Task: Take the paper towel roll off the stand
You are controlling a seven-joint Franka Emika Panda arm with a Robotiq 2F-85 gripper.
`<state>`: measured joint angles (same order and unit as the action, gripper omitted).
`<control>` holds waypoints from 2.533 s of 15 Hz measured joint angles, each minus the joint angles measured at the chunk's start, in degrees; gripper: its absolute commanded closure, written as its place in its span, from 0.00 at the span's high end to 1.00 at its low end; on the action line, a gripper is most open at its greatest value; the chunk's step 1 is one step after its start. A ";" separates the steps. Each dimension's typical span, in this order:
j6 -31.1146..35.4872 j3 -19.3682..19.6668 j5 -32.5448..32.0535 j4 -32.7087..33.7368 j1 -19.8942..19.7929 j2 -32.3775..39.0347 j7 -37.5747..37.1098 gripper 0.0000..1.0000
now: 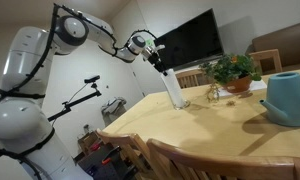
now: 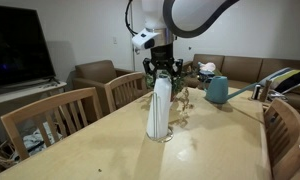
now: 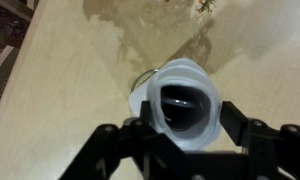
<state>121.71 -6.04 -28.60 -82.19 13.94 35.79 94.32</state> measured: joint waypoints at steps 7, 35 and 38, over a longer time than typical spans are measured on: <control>0.00 0.00 -0.02 0.22 -0.02 0.13 0.07 0.45; 2.61 -0.61 -5.51 -1.19 0.04 -2.81 27.33 0.46; 6.42 -0.73 -7.60 -2.95 -0.06 -3.72 34.29 0.48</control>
<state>128.14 -6.77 -36.20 -85.14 13.88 32.07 128.61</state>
